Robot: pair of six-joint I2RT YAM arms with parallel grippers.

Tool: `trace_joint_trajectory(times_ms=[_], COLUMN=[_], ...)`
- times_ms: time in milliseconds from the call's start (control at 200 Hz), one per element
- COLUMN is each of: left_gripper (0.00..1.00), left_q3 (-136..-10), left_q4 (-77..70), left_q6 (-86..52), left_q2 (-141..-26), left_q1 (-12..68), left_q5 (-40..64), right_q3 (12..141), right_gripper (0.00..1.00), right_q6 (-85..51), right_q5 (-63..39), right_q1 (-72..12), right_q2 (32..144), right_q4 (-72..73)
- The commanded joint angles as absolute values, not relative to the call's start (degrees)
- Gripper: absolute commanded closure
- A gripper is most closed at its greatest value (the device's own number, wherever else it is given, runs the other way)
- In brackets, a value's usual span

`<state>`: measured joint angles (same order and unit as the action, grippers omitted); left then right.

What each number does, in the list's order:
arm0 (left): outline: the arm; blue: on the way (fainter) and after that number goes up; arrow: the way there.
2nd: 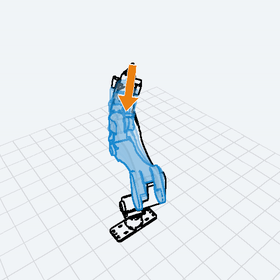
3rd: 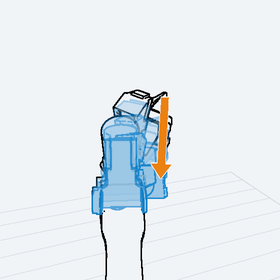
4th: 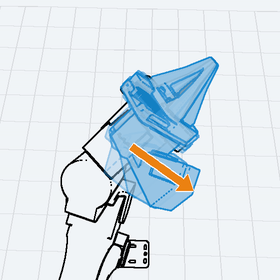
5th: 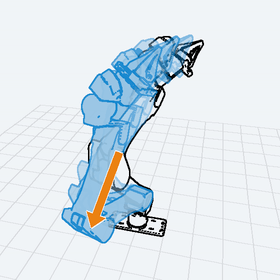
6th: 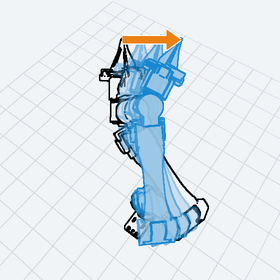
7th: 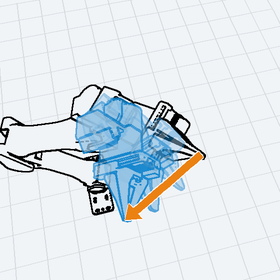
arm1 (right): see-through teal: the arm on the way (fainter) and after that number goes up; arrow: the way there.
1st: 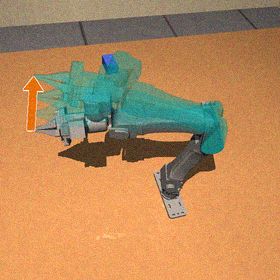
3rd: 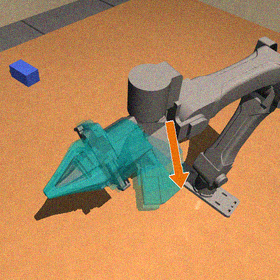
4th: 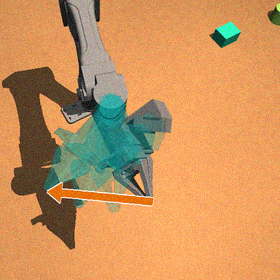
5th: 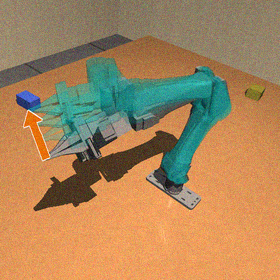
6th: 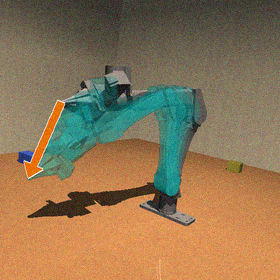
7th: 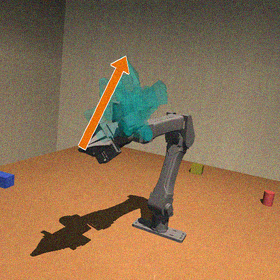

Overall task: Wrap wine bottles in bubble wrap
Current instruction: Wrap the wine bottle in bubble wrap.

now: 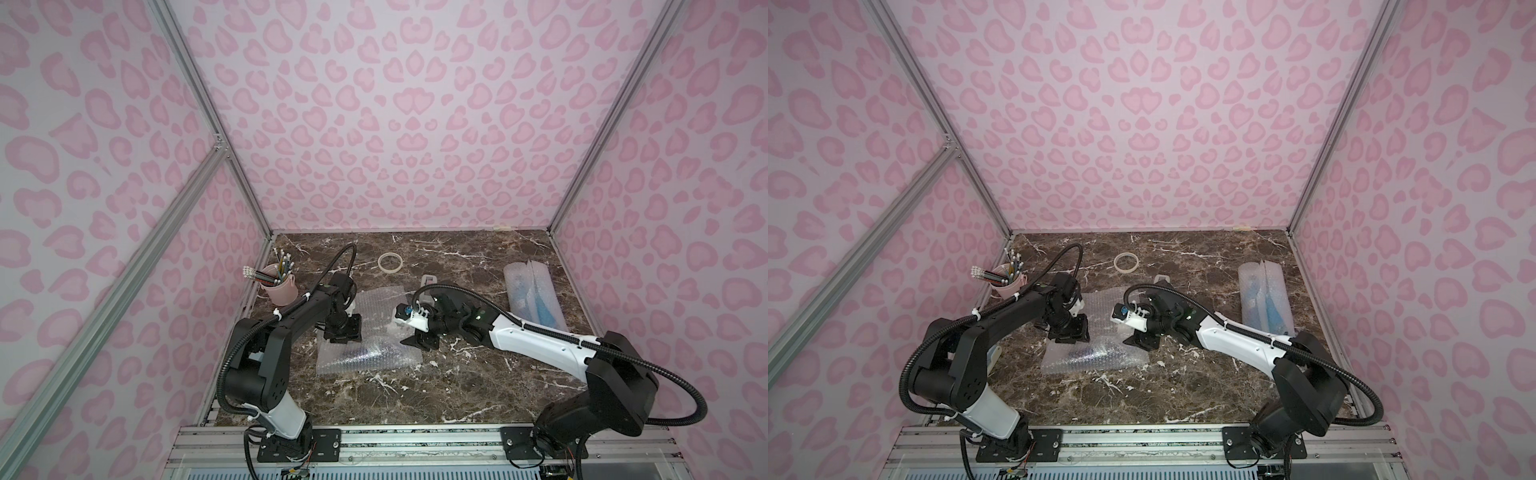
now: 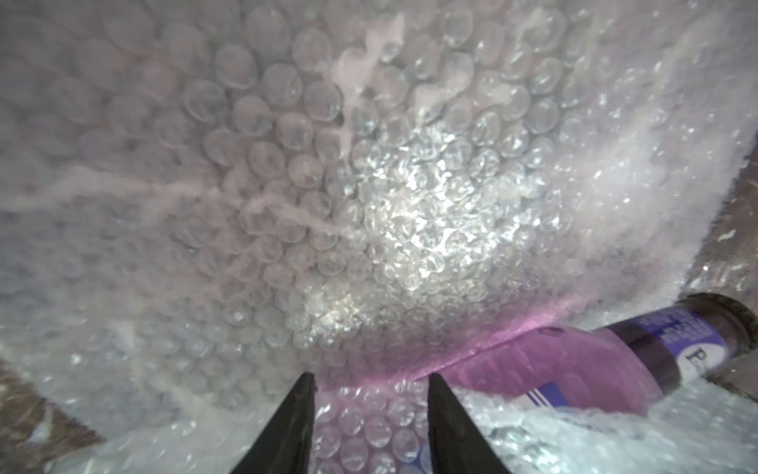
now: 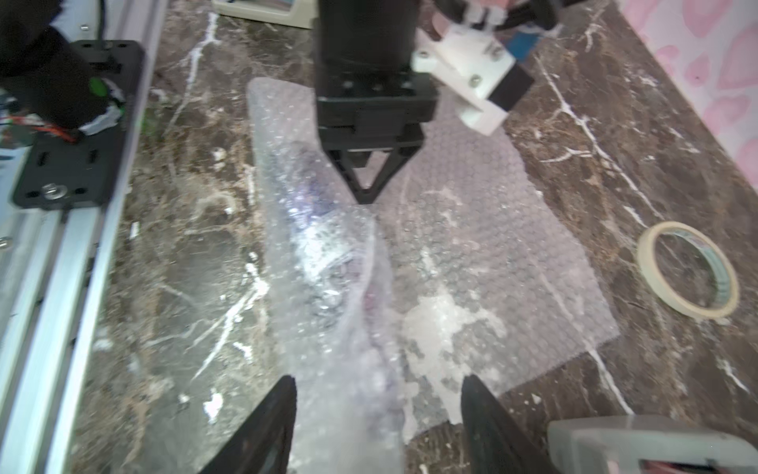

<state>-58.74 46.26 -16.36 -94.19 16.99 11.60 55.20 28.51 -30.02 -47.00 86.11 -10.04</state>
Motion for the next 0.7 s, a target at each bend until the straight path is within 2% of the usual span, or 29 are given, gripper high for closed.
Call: trace_joint_trajectory(times_ms=[0,165,365,695], left_gripper=[0.53,0.53,0.53,0.39], left_q3=[-59.6,-59.9,-60.1,-62.7], left_q4=[48.3,49.8,50.6,52.3], left_q6=[-15.6,-15.6,-15.2,-15.3], left_q2=[-94.7,-94.1,-92.0,-85.6], left_q1=[17.0,17.0,17.0,16.8], left_q5=[8.6,5.4,6.2,8.8], right_q3=[52.7,54.5,61.6,69.2], right_gripper=[0.36,0.35,0.33,0.31], right_q6=[31.4,33.4,36.5,40.5], right_q5=[-36.5,-36.4,-35.0,-39.6], right_q1=[-49.1,-51.4,-50.9,-49.5], right_q2=[84.5,90.4,99.7,110.2], right_q4=[-13.1,-11.6,-9.2,-13.5])
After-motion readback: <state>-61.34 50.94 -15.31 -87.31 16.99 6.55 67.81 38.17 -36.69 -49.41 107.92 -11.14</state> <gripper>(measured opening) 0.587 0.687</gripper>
